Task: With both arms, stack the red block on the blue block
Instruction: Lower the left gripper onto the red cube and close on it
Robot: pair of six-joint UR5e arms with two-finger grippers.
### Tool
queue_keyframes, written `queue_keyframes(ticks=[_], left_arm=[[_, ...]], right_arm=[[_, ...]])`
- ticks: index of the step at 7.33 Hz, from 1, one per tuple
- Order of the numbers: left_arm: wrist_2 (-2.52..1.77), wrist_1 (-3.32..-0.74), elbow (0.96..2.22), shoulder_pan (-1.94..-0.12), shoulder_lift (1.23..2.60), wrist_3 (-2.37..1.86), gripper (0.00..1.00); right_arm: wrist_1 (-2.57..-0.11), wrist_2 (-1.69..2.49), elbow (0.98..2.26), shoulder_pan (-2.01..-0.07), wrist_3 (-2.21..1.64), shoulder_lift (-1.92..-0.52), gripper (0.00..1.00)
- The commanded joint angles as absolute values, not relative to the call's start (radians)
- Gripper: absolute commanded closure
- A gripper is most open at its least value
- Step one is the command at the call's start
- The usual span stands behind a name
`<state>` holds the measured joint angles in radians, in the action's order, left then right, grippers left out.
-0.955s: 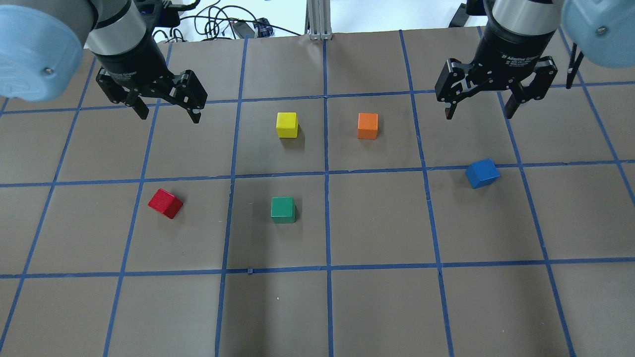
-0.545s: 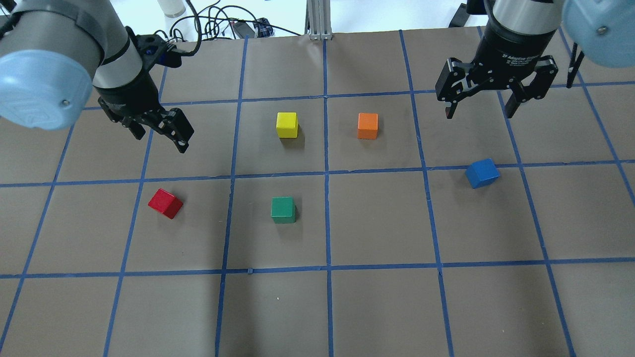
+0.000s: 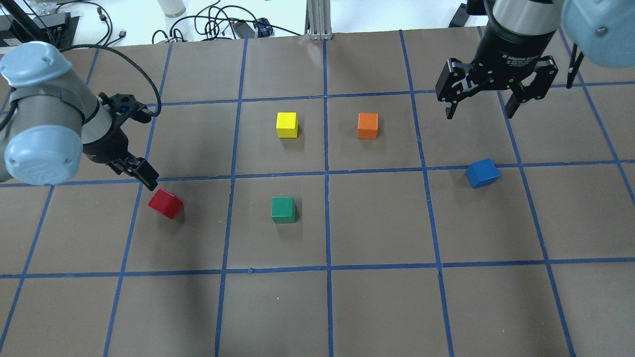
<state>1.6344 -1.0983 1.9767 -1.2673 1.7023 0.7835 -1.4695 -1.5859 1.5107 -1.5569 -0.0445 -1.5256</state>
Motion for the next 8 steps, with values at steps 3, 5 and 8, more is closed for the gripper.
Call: queue_keyframes(ticks=[3, 5, 8], left_arm=[[1.634, -0.872, 2.108, -1.261, 1.818, 0.792, 0.23], [1.637, -0.87, 2.105, -1.266, 1.822, 0.753, 1.0], [1.597, -0.931, 2.03, -1.389, 1.789, 0.454, 1.0]], right_arm=[[-1.47, -1.586, 1.506, -1.557, -0.044, -1.525, 0.0], [-1.47, -1.589, 1.509, -1.557, -0.044, -1.525, 0.0], [-1.471, -1.591, 1.509, -1.557, -0.044, -1.526, 0.0]])
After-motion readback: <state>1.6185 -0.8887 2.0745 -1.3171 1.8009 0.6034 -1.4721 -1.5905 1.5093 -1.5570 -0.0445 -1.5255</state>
